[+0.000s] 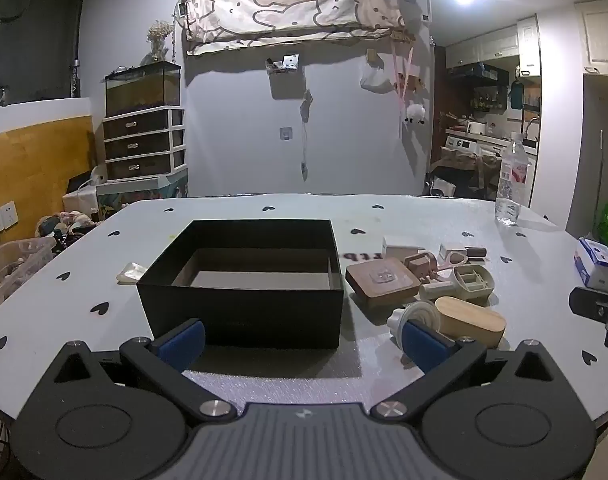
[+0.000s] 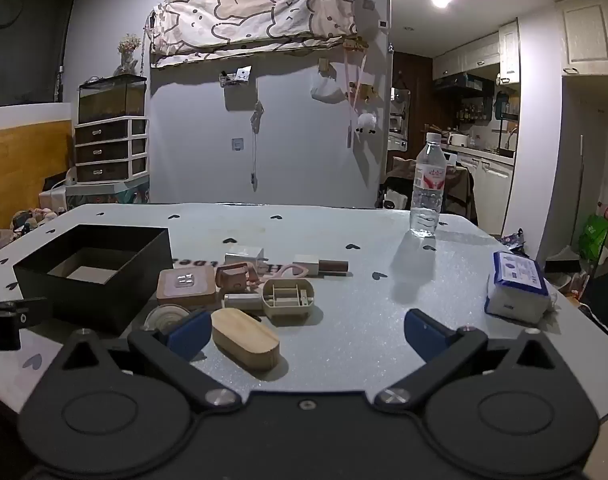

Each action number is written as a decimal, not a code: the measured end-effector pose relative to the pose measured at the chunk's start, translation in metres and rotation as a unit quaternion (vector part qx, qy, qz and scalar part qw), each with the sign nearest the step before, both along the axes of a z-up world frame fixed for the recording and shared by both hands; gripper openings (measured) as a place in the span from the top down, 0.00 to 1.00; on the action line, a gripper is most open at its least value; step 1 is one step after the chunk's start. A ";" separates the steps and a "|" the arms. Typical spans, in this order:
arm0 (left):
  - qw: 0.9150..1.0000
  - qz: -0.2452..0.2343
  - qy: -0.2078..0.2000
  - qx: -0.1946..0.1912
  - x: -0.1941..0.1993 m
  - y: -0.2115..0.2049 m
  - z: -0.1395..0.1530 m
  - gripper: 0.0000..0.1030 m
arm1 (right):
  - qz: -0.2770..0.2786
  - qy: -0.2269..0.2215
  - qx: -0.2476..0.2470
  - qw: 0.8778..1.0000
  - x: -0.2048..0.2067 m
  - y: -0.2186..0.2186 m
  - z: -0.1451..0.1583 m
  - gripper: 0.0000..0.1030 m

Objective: Organize rigid objects

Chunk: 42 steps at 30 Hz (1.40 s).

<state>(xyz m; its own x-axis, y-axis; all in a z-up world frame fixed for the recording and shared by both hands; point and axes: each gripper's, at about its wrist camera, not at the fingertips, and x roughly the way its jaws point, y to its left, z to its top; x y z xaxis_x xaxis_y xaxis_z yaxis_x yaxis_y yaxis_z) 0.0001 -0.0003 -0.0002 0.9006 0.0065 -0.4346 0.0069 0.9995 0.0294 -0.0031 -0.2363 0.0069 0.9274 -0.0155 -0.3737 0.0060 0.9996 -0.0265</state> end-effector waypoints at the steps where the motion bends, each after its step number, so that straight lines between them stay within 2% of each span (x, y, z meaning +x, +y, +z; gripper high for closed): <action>1: 1.000 0.001 0.000 0.003 0.000 0.000 0.000 0.00 | 0.000 0.000 0.000 1.000 0.000 0.000 0.000 0.00; 5: 1.000 0.007 -0.002 0.001 -0.001 0.000 0.001 0.00 | 0.000 0.002 0.001 1.000 0.000 0.000 0.000 0.00; 9: 1.000 0.009 -0.003 0.001 0.003 -0.010 -0.011 0.00 | 0.000 0.003 0.001 1.000 0.000 0.000 0.000 0.00; 14: 1.000 0.003 0.004 -0.004 0.002 0.000 -0.002 0.00 | 0.000 0.003 0.001 1.000 0.000 0.000 0.000 0.00; 42: 1.000 0.003 0.004 -0.005 0.002 0.002 -0.001 0.00 | -0.001 0.006 0.002 1.000 0.002 0.000 -0.004 0.00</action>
